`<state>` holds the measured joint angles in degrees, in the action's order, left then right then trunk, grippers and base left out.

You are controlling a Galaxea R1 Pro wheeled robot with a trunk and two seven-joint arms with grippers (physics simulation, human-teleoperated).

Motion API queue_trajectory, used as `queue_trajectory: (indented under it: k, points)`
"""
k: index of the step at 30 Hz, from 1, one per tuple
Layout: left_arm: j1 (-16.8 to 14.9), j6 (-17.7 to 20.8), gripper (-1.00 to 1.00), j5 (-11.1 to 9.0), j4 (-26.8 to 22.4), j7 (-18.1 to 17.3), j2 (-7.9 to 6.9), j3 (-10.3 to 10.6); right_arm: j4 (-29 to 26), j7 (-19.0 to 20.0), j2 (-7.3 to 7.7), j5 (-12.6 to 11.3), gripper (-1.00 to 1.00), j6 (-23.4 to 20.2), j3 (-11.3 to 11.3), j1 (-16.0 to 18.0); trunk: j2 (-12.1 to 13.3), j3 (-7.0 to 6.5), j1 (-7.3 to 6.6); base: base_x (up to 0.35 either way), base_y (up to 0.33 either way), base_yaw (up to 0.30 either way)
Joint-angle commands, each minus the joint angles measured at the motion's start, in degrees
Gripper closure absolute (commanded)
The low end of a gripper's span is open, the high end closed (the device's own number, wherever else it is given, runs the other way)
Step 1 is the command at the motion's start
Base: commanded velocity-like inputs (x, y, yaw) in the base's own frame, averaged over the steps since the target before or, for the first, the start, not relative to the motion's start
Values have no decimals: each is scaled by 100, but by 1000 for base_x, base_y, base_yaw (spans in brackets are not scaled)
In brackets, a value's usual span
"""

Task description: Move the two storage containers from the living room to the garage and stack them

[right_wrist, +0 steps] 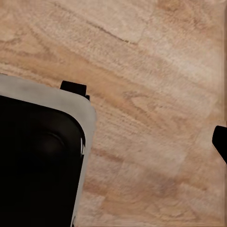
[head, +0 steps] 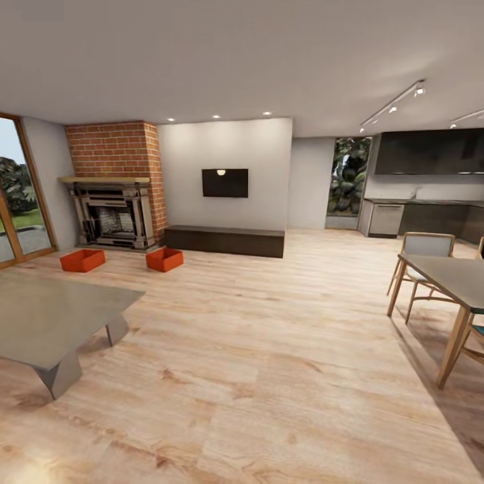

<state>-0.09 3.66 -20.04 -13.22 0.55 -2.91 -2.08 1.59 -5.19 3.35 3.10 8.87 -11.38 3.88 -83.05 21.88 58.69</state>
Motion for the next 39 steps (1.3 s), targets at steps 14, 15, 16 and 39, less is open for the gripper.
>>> queue_trajectory:
  k: [14,15,16,39]
  points:
    - [0,38,-100,-18,-14,4,-7,-20,17,-14,-4,35,-100,24,-24,7,-3,6,3,324,0,0]
    - [0,38,-100,-21,-14,4,-7,-20,17,-13,-6,40,-100,22,-26,7,-3,6,3,324,0,0]
    - [0,38,-100,-23,-14,5,-7,-20,17,-35,-7,34,-100,16,-23,7,-3,6,3,324,0,0]
    - [0,56,-100,-29,-6,-2,-7,-12,-79,-5,-36,36,-100,-213,4,7,-3,6,3,324,0,0]
